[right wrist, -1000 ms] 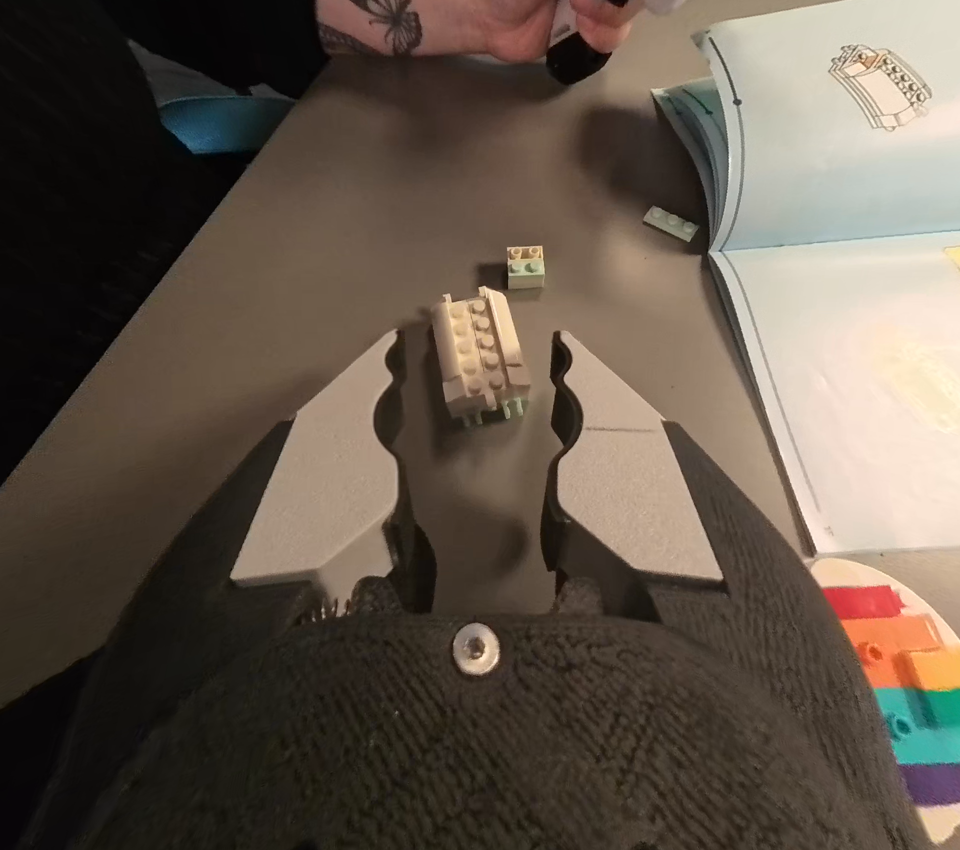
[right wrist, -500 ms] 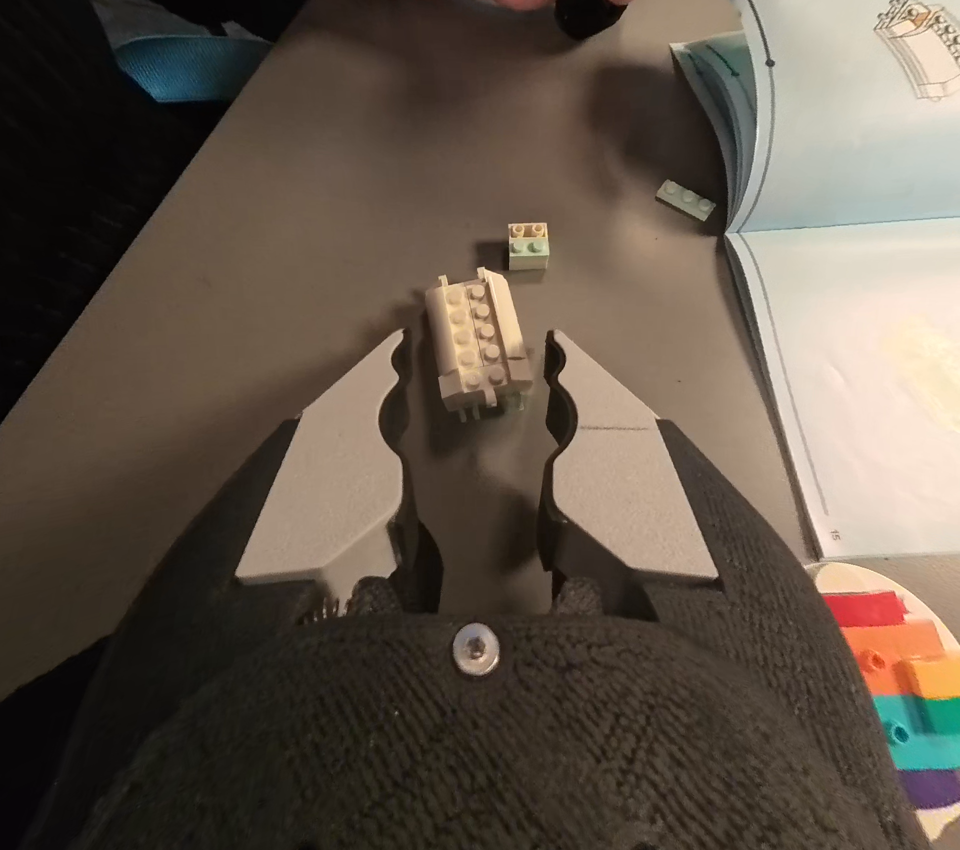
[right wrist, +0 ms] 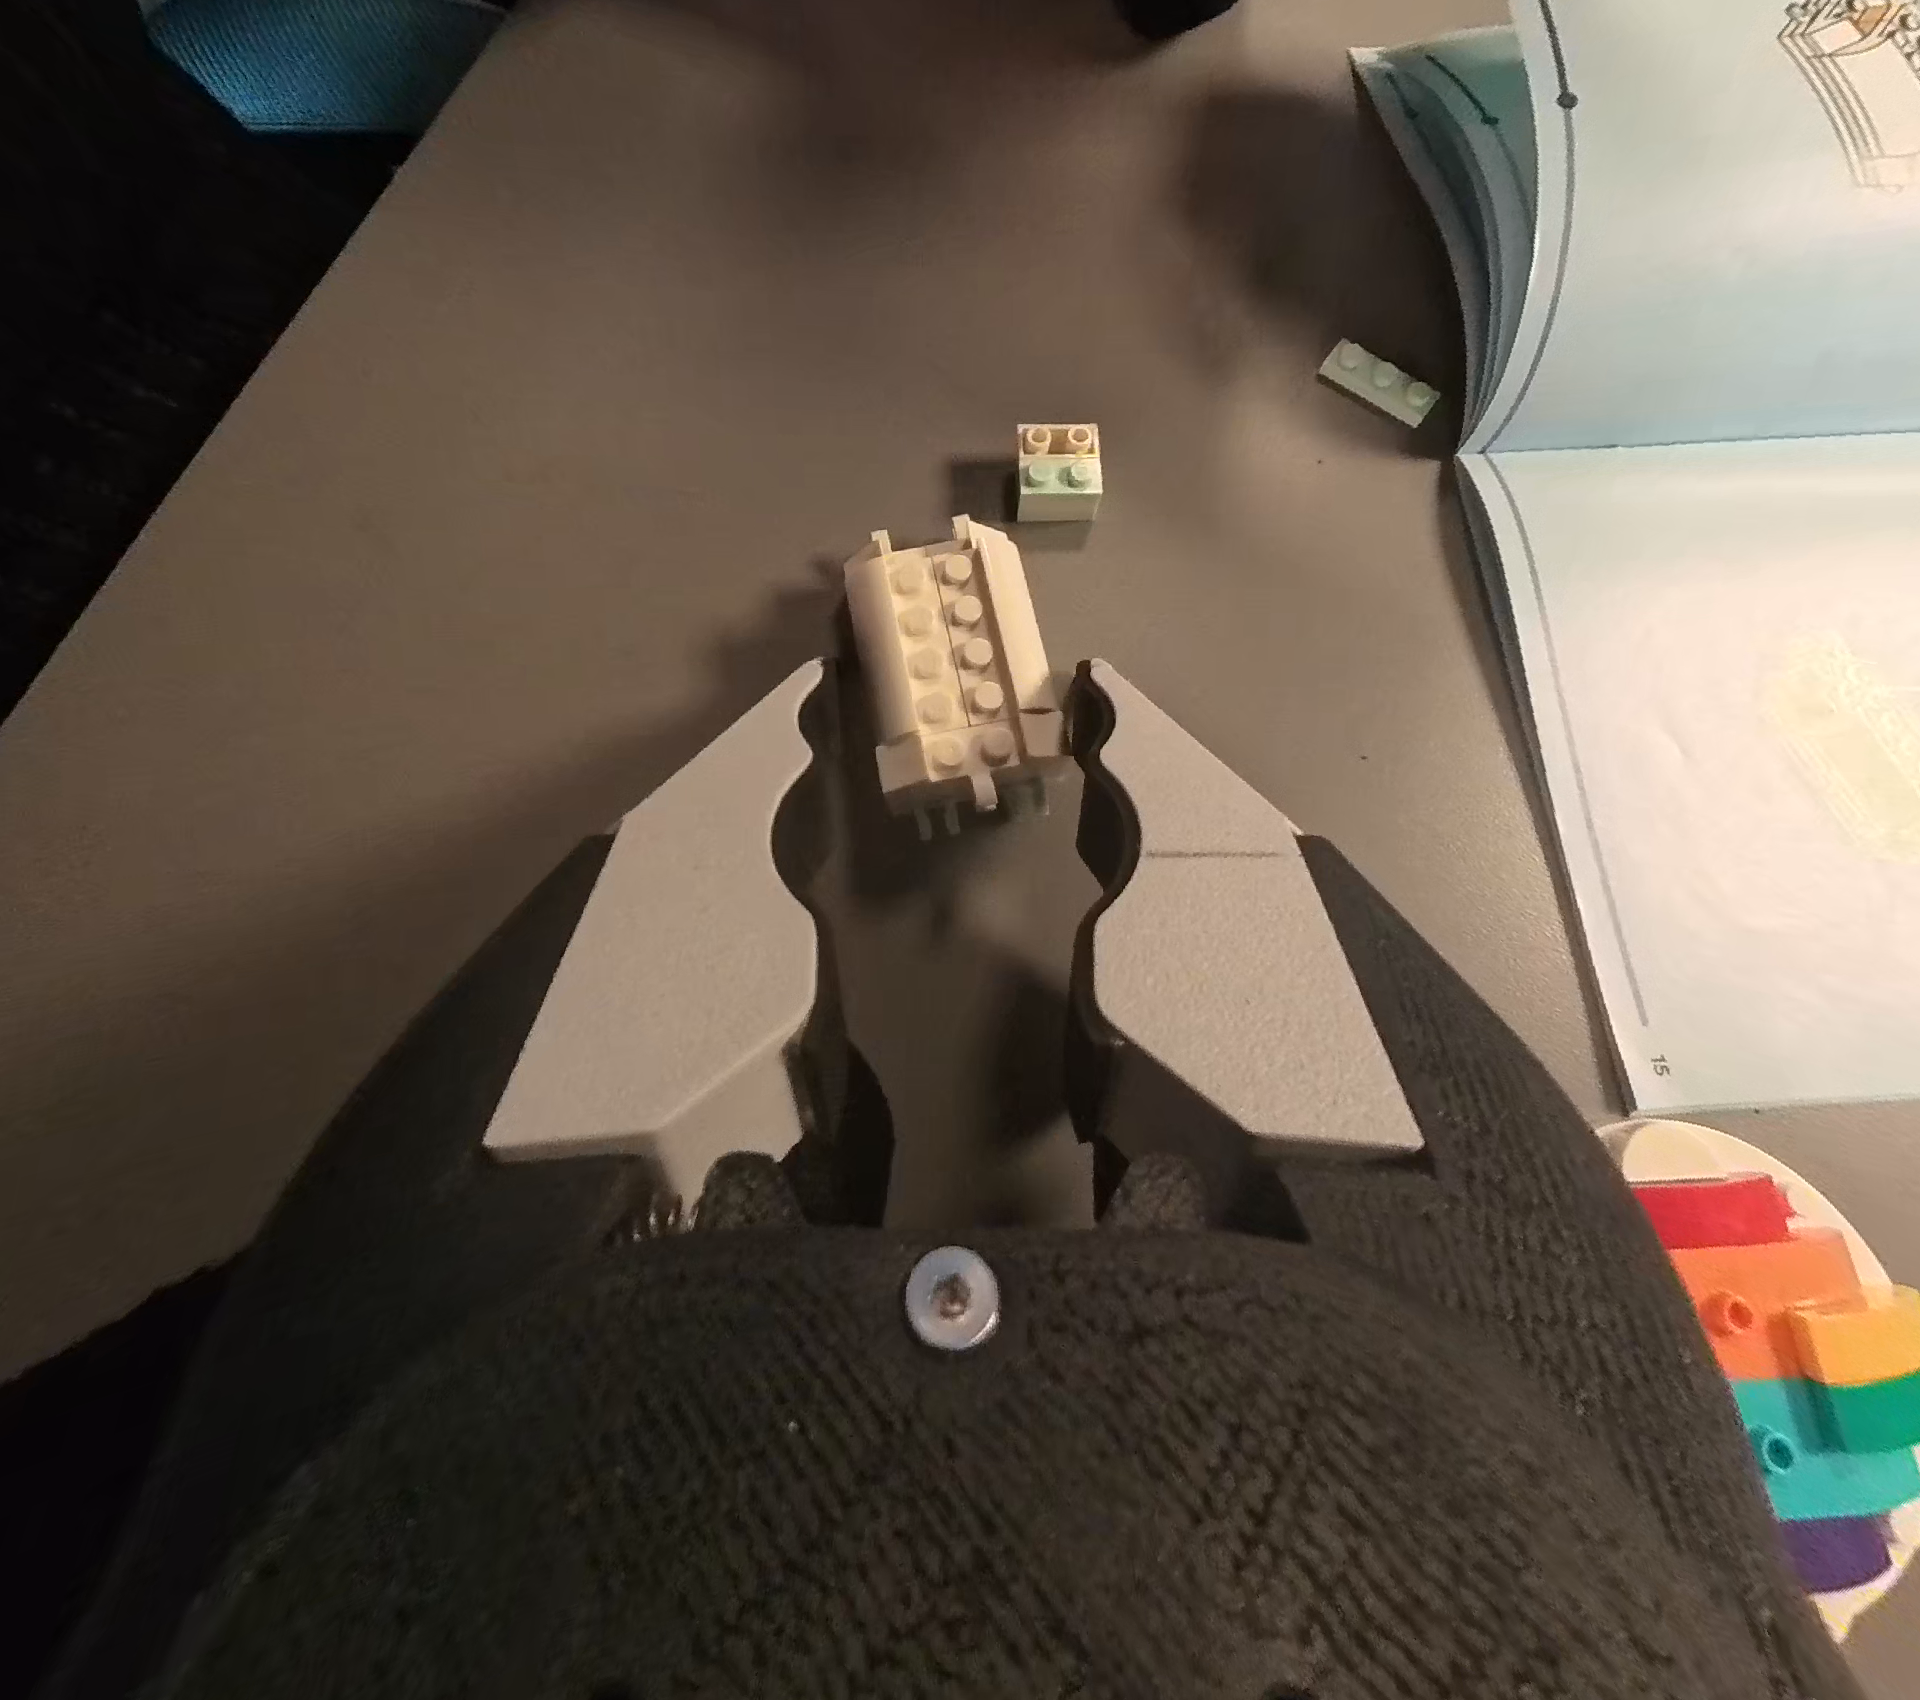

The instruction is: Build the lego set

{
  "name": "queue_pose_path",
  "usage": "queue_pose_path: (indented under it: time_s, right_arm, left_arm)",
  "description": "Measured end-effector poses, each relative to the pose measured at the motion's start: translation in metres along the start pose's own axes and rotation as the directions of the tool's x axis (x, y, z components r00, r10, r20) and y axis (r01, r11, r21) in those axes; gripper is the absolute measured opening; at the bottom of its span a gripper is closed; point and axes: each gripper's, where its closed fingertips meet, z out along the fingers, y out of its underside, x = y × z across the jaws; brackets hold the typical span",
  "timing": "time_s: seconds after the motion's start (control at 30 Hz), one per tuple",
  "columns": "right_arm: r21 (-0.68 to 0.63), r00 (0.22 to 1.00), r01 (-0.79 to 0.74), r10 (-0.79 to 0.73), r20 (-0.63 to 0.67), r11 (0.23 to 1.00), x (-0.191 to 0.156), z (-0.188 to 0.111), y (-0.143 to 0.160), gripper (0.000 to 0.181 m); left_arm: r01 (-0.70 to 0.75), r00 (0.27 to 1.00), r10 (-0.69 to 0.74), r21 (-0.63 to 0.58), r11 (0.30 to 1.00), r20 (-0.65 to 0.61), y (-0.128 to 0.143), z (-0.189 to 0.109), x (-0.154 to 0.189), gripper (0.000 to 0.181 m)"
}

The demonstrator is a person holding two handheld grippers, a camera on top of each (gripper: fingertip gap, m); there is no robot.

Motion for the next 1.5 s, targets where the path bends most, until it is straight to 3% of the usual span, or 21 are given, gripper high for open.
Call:
queue_pose_path:
  time_s: [0.03,0.43,0.8,1.5]
  right_arm:
    - [0.000,1.000,0.002,-0.002,-0.001,1.000,0.000,0.000,0.000,0.044]
    - [0.011,1.000,-0.028,0.028,0.001,1.000,0.003,-0.001,-0.001,0.037]
    - [0.141,0.991,-0.082,0.096,-0.096,0.987,0.021,-0.016,-0.013,0.036]
    - [0.118,0.993,-0.068,0.078,-0.084,0.991,0.018,-0.013,-0.011,0.036]
  left_arm:
    - [-0.004,1.000,0.004,-0.002,1.000,0.001,0.000,0.000,0.000,0.035]
    - [0.008,1.000,-0.008,-0.002,1.000,-0.007,0.001,0.001,0.001,0.035]
    - [0.005,1.000,-0.005,-0.003,1.000,-0.004,0.001,0.000,0.000,0.035]
    - [-0.019,1.000,0.019,0.005,1.000,-0.010,-0.002,-0.002,0.002,0.031]
